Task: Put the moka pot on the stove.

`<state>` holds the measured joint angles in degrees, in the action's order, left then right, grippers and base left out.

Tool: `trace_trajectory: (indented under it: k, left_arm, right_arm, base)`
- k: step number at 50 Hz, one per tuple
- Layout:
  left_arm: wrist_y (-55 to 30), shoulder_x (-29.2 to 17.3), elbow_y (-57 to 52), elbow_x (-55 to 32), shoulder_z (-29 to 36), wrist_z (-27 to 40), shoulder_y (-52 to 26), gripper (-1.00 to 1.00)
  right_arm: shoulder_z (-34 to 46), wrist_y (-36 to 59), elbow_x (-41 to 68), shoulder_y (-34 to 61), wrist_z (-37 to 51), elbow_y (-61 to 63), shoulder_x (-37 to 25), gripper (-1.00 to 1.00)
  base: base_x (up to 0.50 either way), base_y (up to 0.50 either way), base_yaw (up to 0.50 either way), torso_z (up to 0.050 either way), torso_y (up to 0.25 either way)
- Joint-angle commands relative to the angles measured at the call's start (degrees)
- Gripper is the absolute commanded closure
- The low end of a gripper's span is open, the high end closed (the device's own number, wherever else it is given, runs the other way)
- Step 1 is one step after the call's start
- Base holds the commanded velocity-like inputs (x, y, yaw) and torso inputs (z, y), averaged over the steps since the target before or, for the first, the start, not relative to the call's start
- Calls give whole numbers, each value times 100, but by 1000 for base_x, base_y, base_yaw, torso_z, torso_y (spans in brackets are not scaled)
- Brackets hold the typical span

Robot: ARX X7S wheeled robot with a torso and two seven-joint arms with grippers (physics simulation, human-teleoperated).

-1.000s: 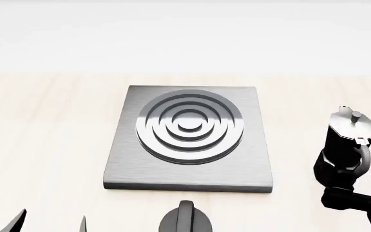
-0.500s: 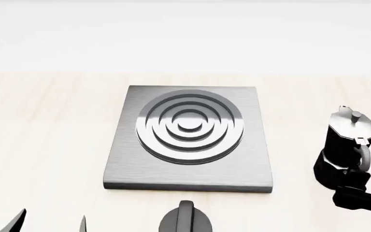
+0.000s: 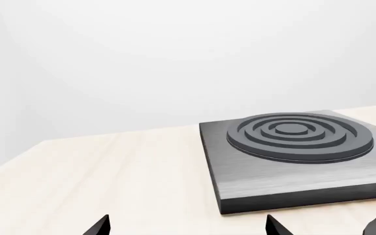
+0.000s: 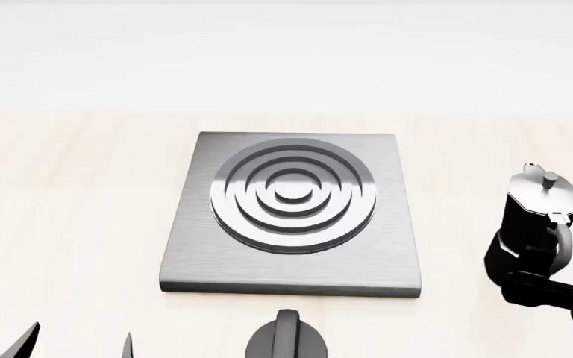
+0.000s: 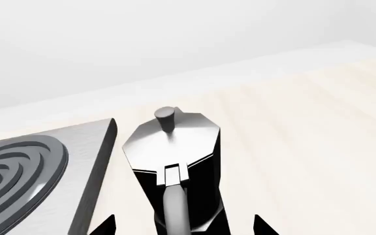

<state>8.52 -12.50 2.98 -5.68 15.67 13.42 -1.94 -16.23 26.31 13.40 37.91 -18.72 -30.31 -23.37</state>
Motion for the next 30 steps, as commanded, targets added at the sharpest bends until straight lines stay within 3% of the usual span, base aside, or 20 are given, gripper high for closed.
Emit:
trace_trajectory:
  k: [1,30]
  left_arm:
    - [137,19,55,-5,-19,8,-3,-100]
    - [198,-36,78,-33,60,107,-23,-100]
  right_arm:
    - [90,-243,-154,216,-12,-375,-6,-100]
    - [185,-685,-171,406,-115,-1037,84,-100]
  base:
    - [0,0,0,0,0]
    - [0,0,0,0,0]
